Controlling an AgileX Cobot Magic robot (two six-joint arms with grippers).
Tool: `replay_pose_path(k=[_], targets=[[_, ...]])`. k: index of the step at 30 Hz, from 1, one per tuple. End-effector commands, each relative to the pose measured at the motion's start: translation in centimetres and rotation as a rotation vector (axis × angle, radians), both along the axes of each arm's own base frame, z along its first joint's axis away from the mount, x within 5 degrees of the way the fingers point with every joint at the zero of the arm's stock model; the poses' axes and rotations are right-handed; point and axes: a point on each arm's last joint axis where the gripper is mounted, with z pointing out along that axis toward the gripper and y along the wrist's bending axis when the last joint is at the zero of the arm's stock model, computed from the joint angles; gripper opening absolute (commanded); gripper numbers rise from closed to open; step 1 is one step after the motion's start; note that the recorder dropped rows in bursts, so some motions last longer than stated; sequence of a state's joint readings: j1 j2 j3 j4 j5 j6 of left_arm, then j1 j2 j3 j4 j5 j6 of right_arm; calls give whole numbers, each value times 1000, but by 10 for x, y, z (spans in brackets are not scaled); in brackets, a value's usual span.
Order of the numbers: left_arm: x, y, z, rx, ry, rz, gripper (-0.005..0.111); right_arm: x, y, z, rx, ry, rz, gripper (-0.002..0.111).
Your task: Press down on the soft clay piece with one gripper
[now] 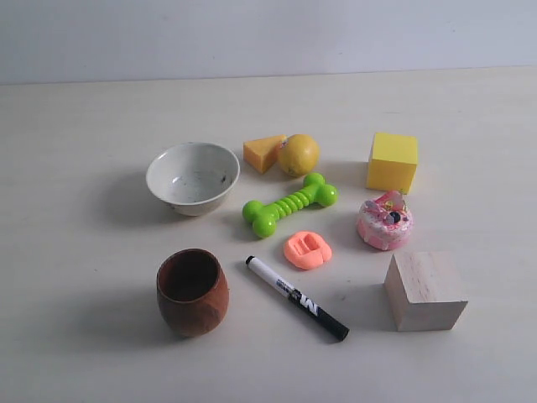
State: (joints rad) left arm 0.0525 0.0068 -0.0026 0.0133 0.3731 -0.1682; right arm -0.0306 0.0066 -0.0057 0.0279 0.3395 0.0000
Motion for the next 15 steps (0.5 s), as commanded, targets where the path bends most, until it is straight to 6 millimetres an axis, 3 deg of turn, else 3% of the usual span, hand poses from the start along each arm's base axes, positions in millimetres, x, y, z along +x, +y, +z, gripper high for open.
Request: replay_pose_path(k=[1,15], targets=[[0,0,0,-3,-5,-6,0,0,0,-1,-11,-6,-3,0],[0,0,0,-3,-5,-6,0,0,-2,-1,-4,-6,-38,0]])
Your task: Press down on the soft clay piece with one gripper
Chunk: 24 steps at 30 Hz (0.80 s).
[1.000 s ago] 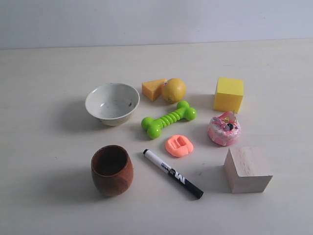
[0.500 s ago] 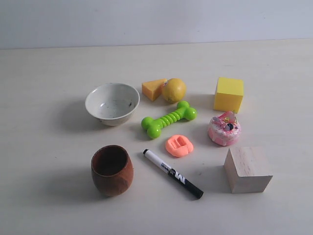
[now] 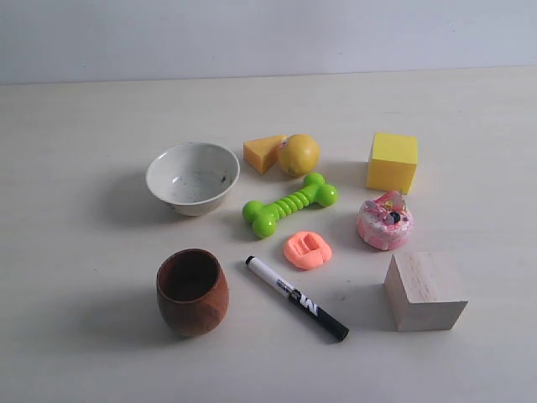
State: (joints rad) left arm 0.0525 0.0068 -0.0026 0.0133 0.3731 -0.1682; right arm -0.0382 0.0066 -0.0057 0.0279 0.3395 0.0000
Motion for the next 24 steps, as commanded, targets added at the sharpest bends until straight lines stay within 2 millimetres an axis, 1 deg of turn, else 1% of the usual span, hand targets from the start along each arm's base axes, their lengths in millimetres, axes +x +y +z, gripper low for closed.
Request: replay_pose_path(k=[1,24], targets=[[0,0,0,-3,-5,-6,0,0,-2,-1,-4,-6,-39,0],[0,0,0,-3,-5,-6,0,0,-3,-1,-2,-6,-47,0]])
